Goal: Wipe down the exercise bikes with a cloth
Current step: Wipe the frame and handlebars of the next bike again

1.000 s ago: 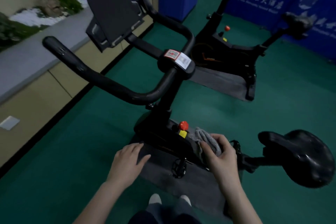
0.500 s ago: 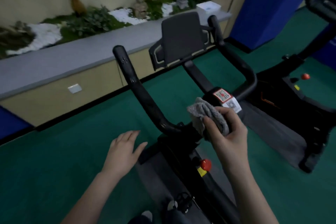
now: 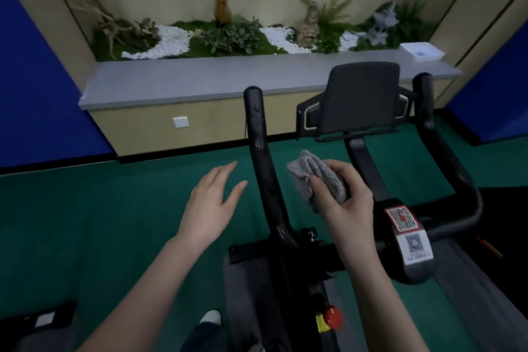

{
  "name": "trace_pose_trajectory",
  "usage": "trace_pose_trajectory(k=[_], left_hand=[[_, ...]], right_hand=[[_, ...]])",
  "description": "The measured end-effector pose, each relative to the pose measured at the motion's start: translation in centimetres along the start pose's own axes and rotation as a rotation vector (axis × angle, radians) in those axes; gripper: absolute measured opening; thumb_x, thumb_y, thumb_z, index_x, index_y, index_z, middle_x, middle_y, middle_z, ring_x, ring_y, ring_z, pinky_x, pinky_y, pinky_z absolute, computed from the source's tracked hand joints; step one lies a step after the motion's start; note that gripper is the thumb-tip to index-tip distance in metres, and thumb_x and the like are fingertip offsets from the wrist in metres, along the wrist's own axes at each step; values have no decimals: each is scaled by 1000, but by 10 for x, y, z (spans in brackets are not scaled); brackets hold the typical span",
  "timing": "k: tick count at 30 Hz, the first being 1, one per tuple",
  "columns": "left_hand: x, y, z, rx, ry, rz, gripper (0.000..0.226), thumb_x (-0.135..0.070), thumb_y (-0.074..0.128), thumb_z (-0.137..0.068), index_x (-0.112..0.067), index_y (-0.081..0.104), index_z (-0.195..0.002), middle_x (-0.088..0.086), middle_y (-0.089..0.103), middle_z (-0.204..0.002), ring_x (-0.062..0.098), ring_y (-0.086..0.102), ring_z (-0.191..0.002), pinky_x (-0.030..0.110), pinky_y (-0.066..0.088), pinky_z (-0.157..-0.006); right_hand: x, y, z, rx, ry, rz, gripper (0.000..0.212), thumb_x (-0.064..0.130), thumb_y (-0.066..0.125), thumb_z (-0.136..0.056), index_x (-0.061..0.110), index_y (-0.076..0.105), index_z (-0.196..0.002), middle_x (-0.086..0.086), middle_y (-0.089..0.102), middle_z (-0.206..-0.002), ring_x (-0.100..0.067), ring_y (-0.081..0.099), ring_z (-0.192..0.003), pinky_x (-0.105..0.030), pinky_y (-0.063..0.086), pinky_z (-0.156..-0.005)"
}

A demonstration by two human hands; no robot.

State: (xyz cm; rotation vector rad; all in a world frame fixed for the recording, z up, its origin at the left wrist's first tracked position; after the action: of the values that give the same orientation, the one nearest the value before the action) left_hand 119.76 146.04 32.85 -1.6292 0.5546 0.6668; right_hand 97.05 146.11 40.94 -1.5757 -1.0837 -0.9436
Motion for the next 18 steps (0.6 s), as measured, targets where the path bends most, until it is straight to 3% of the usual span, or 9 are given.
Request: trace_pose_trajectory(k=[3,7,11,13,15,18], left_hand=[[-2,-14,-24,-73,-37,153,50,-46,42,-94,-27,40,-140,-9,48,-135,7,43,-125,24,31,-105],[-6,-28,-56,-143,-85,388,41,-36,53,-93,-23,50,-132,-13,55,-124,2,53,-112,24,41,-97],[-8,-34,-82,-178,-124,568,37,-27,62,-89,-20,57,-125,-7,62,-118,4,58,-102,18,44,-87],[-10,-33,-92,-147,-121,624,34,-25,64,-88,-21,59,-122,-7,64,-113,-4,59,-96,10,43,-81],[-12,-31,-100,-117,-117,676,30,-23,65,-88,-23,60,-117,-9,66,-109,-11,57,-90,5,42,-76],[-14,-27,-106,-79,-108,745,24,-18,66,-87,-27,60,-108,-12,66,-101,-12,58,-84,5,43,-73]], right_hand=[[15,21,-16,-16,-72,4,15,9,65,-87,18,64,-98,4,66,-91,-9,63,-79,-29,52,-67],[45,54,-40,-25,-206,54,14,8,64,-87,14,66,-100,-5,66,-93,-22,65,-81,-44,54,-71],[89,84,-76,-76,-415,195,16,3,64,-86,10,67,-99,0,64,-89,-7,58,-80,-16,46,-71],[106,100,-101,-64,-474,250,17,2,62,-85,9,67,-100,1,65,-91,-7,58,-83,-14,43,-72],[111,119,-130,25,-456,340,17,2,61,-85,8,66,-100,-2,67,-94,-12,60,-86,-17,43,-73],[85,160,-166,375,-251,588,16,5,59,-85,11,67,-97,-4,69,-91,-19,61,-89,-23,44,-70]])
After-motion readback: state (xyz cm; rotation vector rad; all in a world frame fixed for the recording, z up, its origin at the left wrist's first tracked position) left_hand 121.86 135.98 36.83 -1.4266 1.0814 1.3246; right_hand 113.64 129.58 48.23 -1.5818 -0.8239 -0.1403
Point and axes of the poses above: each hand's wrist, its own z-axis away from the middle knuckle, its own y-axis out of the palm, x = y × z, the point moved 9 cm from there along -z, towards the middle knuckle
